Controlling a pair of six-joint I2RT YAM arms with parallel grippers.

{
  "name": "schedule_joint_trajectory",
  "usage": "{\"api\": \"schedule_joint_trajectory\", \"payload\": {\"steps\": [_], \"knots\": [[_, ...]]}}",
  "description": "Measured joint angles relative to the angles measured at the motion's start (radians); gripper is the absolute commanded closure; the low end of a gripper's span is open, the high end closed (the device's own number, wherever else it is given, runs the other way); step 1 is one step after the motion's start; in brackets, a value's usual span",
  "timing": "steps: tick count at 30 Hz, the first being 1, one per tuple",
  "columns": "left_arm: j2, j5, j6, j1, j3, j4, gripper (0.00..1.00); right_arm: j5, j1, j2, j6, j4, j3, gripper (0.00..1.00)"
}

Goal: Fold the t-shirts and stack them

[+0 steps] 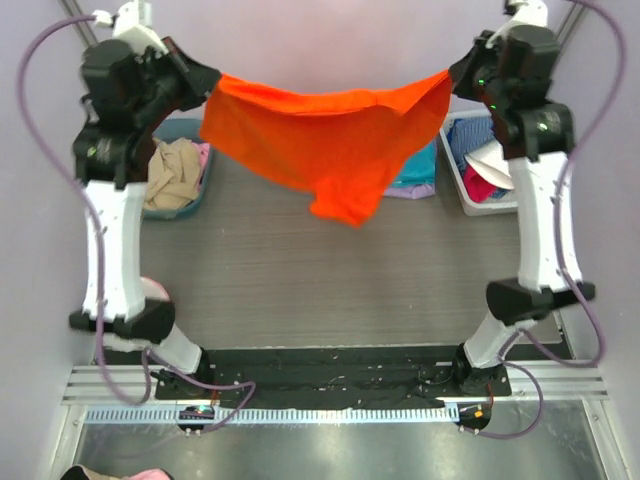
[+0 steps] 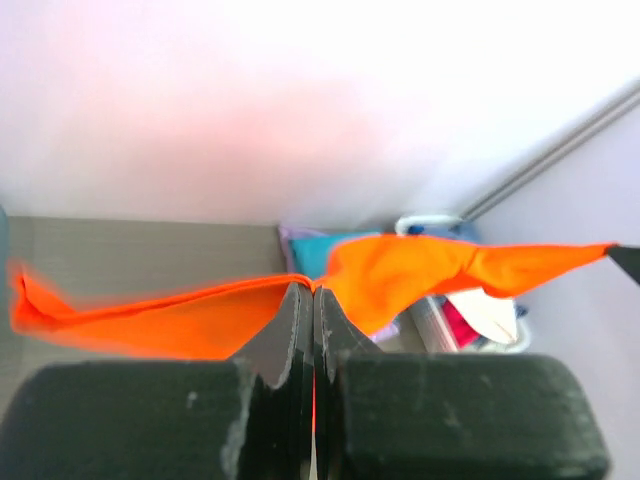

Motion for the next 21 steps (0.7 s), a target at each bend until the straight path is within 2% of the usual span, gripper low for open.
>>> {"api": "schedule_joint_trajectory", "payload": {"steps": [1, 8, 11, 15, 18, 21], "knots": [[-0.069, 0.005, -0.002, 0.000, -0.042, 0.022, 1.00, -0.019, 0.004, -0.074, 0.000, 0.018, -0.046, 0.99], [-0.738, -0.004, -0.004, 0.000, -0.703, 0.137, 1.00, -0.138, 0.021, -0.639, 0.008, 0.162, -0.461, 0.99], [-0.895, -0.014, 0.008, 0.000, -0.921, 0.162, 1.00, -0.178, 0.021, -0.825, 0.026, 0.230, -0.668, 0.99], [-0.936, -0.027, 0.003, 0.000, -1.233, 0.195, 1.00, -0.215, 0.021, -0.943, 0.047, 0.295, -1.017, 0.99], [-0.897, -0.039, -0.018, 0.000, -1.453, 0.199, 1.00, -0.241, 0.021, -0.946, 0.076, 0.300, -1.317, 0.99], [-0.866, -0.045, -0.046, 0.001, -1.602, 0.179, 1.00, -0.270, 0.023, -0.921, 0.118, 0.237, -1.565, 0.99]]}}
